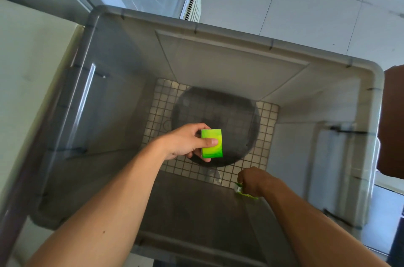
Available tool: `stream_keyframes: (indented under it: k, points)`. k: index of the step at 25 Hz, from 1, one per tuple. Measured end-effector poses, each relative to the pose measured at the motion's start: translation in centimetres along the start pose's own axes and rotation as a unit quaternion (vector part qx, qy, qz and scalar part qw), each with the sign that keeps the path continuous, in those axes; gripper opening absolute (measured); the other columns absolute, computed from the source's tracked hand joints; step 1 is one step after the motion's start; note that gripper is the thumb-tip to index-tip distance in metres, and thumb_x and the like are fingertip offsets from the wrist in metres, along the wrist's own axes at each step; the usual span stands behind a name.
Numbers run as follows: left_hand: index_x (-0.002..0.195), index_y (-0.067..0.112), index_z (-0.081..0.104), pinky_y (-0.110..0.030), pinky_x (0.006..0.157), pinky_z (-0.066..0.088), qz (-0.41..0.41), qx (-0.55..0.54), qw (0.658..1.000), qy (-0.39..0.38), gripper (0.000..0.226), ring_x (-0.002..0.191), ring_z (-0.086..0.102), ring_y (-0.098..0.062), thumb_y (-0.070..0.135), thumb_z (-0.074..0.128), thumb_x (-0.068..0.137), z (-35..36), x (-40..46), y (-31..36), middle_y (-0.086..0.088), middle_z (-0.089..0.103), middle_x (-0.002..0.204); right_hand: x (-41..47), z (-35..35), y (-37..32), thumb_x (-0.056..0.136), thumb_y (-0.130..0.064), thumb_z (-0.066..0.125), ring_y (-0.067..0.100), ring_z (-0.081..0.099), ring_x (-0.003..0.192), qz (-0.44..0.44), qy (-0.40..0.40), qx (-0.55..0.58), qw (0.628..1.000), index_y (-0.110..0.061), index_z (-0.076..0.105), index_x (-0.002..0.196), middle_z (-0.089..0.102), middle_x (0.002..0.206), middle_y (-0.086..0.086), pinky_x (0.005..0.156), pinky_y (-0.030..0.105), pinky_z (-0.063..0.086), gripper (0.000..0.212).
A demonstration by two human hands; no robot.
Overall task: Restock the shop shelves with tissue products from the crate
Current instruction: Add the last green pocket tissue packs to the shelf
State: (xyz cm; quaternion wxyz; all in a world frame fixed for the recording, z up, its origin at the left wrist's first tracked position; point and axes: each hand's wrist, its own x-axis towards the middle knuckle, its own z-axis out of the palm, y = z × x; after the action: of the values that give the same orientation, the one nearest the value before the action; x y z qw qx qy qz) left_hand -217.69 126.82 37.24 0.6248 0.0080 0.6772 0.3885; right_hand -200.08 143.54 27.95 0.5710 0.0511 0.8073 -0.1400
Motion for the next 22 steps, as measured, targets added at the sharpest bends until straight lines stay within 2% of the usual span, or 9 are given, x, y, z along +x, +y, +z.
stream_keyframes:
  k: [4, 8, 10, 12, 13, 15, 18, 20, 22]
  points:
    - [0.114, 0.019, 0.053, -0.017, 0.042, 0.026, -0.002, 0.007, 1.0, 0.005, 0.027, 0.072, 0.072, -0.017, 0.027, 0.064, 0.091, 0.1, -0.5, -0.1, 0.001, 0.073, 0.091, -0.6, -0.4, 0.3, 0.09, -0.02, 0.057, 0.027, 0.059, 0.108, 0.015, 0.035, 0.03, 0.999, -0.012, 0.065, 0.115, 0.063, 0.12, 0.012, 0.086, 0.03, 0.046, 0.027]
    - [0.113, 0.018, 0.053, -0.02, 0.044, 0.023, 0.008, 0.013, 0.999, 0.028, 0.025, 0.07, 0.072, -0.016, 0.027, 0.063, 0.092, -0.2, -1.8, 0.0, 0.002, 0.073, 0.089, -2.6, -4.2, -0.6, 0.093, -0.022, 0.057, 0.022, 0.062, 0.099, 0.003, 0.146, 0.161, 0.976, -0.015, 0.069, 0.108, 0.067, 0.107, 0.006, 0.084, 0.029, 0.048, 0.021]
    - [0.112, 0.019, 0.053, -0.022, 0.045, 0.023, 0.018, 0.019, 0.998, 0.053, 0.024, 0.071, 0.072, -0.018, 0.028, 0.064, 0.092, -0.9, -3.1, 0.0, 0.0, 0.073, 0.088, -4.1, -6.8, -1.4, 0.092, -0.02, 0.062, 0.018, 0.063, 0.09, -0.033, 0.203, 0.339, 0.918, -0.013, 0.072, 0.102, 0.069, 0.094, 0.004, 0.085, 0.033, 0.051, 0.015]
    - [0.112, 0.02, 0.054, -0.022, 0.044, 0.026, 0.03, 0.032, 0.995, 0.087, 0.025, 0.068, 0.071, -0.016, 0.028, 0.065, 0.091, -1.6, -4.8, 0.5, 0.0, 0.072, 0.086, -6.7, -9.4, -2.5, 0.092, -0.012, 0.063, 0.016, 0.06, 0.083, -0.087, 0.224, 0.531, 0.813, -0.013, 0.071, 0.092, 0.069, 0.086, 0.004, 0.076, 0.029, 0.051, 0.008]
    - [0.112, 0.019, 0.054, -0.021, 0.043, 0.028, 0.04, 0.04, 0.992, 0.109, 0.025, 0.061, 0.069, -0.01, 0.027, 0.065, 0.091, -1.9, -5.8, 0.9, 0.0, 0.07, 0.083, -8.3, -10.6, -3.1, 0.092, -0.01, 0.062, 0.016, 0.058, 0.082, -0.112, 0.221, 0.599, 0.761, -0.015, 0.071, 0.091, 0.068, 0.086, 0.004, 0.071, 0.025, 0.049, 0.01]
    - [0.114, 0.015, 0.055, -0.017, 0.041, 0.032, 0.066, 0.032, 0.987, 0.141, 0.025, 0.048, 0.06, 0.0, 0.023, 0.063, 0.092, -2.2, -8.3, 1.8, 0.002, 0.065, 0.076, -11.7, -12.8, -4.2, 0.095, -0.012, 0.057, 0.011, 0.06, 0.081, -0.163, 0.19, 0.676, 0.693, -0.015, 0.069, 0.098, 0.069, 0.089, 0.001, 0.067, 0.018, 0.047, 0.012]
    - [0.116, 0.016, 0.053, -0.022, 0.046, 0.027, 0.102, -0.019, 0.987, 0.121, 0.028, 0.061, 0.068, -0.008, 0.032, 0.058, 0.094, -2.1, -11.8, 3.4, 0.003, 0.072, 0.079, -15.9, -14.9, -6.1, 0.096, -0.013, 0.054, 0.008, 0.063, 0.078, -0.233, 0.158, 0.7, 0.656, -0.013, 0.067, 0.107, 0.069, 0.091, 0.0, 0.064, 0.016, 0.048, 0.017]
    - [0.118, 0.02, 0.054, -0.024, 0.048, 0.024, 0.111, -0.042, 0.987, 0.105, 0.037, 0.07, 0.07, -0.013, 0.045, 0.054, 0.091, -1.8, -14.0, 4.6, 0.001, 0.074, 0.088, -17.8, -15.7, -7.8, 0.096, -0.012, 0.053, 0.013, 0.064, 0.082, -0.259, 0.151, 0.69, 0.659, -0.008, 0.066, 0.11, 0.069, 0.095, 0.006, 0.067, 0.02, 0.053, 0.019]
    - [0.121, 0.023, 0.053, -0.023, 0.047, 0.025, 0.132, -0.036, 0.986, 0.097, 0.045, 0.073, 0.07, -0.016, 0.05, 0.056, 0.085, -1.3, -16.3, 5.6, 0.0, 0.074, 0.094, -19.2, -16.2, -9.8, 0.096, -0.01, 0.053, 0.019, 0.065, 0.088, -0.284, 0.156, 0.67, 0.668, -0.001, 0.065, 0.112, 0.068, 0.099, 0.012, 0.077, 0.029, 0.057, 0.021]
